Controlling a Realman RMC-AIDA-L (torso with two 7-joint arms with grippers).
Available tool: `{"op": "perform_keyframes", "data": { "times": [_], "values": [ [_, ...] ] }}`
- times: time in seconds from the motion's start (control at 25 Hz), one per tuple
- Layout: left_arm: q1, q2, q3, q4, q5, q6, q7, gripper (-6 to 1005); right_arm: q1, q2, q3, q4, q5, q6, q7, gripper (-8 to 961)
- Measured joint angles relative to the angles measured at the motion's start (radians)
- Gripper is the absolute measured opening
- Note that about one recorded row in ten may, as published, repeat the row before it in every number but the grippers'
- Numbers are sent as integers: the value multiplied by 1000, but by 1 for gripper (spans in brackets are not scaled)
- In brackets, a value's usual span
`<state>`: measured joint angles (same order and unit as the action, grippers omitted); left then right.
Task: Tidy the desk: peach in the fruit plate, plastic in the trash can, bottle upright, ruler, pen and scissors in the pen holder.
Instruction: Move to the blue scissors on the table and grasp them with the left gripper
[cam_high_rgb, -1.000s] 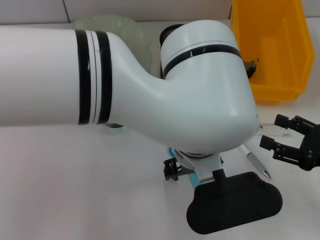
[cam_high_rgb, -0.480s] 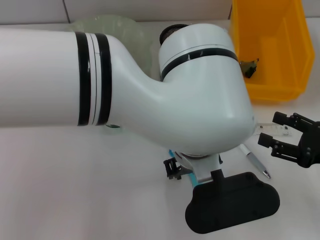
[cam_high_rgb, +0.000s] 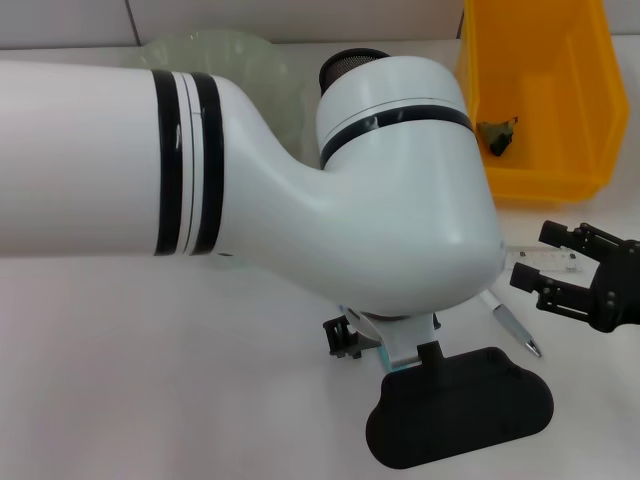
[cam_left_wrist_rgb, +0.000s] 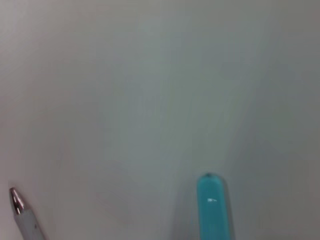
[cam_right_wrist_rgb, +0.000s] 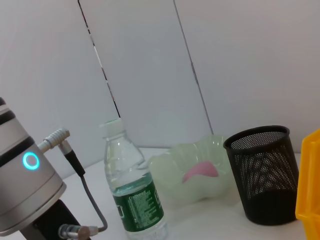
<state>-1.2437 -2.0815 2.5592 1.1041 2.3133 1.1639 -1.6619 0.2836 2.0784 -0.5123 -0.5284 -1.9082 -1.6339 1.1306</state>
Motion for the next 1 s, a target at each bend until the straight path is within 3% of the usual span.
{"op": "perform_keyframes", "data": {
  "times": [0.2, 0.52, 1.0],
  "values": [
    [0, 0, 0, 0, 0, -3, -8, 573, 8, 0, 0, 6, -3, 11, -2, 826],
    [-1, 0, 4, -2, 0, -5, -12, 398, 16, 0, 0, 9, -13, 11, -2, 826],
    [-5, 0, 22, 6, 0, -6, -14, 399, 20, 0, 0, 10, -14, 12, -4, 826]
  ]
}}
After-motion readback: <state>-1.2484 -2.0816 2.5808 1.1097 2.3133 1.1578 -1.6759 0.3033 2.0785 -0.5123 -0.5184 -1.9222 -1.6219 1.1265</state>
